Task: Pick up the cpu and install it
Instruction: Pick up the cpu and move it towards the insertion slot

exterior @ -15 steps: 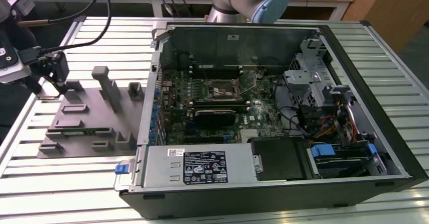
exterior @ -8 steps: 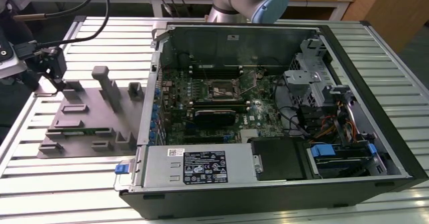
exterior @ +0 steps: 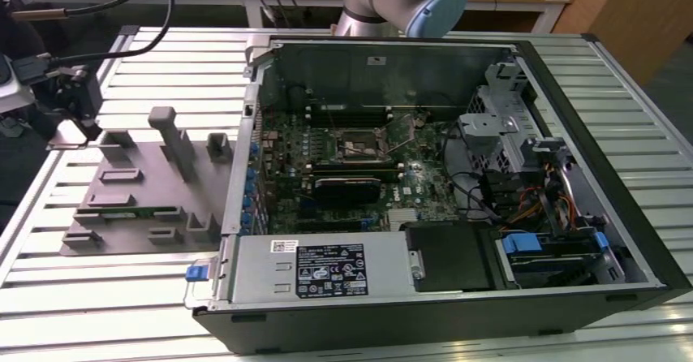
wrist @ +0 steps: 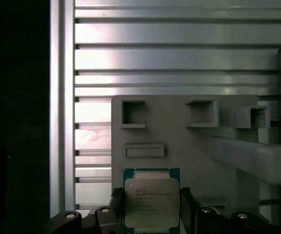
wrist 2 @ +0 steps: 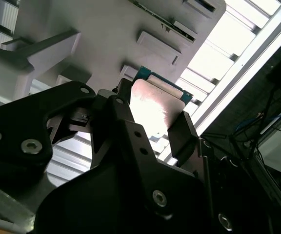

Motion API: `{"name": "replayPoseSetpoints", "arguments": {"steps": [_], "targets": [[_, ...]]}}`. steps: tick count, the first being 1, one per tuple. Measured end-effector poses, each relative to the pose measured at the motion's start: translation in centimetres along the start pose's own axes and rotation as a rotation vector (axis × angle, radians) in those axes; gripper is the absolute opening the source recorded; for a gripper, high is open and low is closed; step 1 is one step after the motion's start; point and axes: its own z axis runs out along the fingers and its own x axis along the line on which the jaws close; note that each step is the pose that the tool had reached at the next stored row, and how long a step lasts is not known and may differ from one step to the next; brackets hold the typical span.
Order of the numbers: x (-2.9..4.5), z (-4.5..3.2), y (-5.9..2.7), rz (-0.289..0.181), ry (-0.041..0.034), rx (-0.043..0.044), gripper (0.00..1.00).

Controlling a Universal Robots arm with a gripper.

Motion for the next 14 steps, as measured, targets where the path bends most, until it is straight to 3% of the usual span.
{"name": "replayPoseSetpoints", "arguments": {"steps": [14], "targets": [[-0.06, -2.5, 0.09, 0.0, -0.0005, 0.0, 0.55]]}}
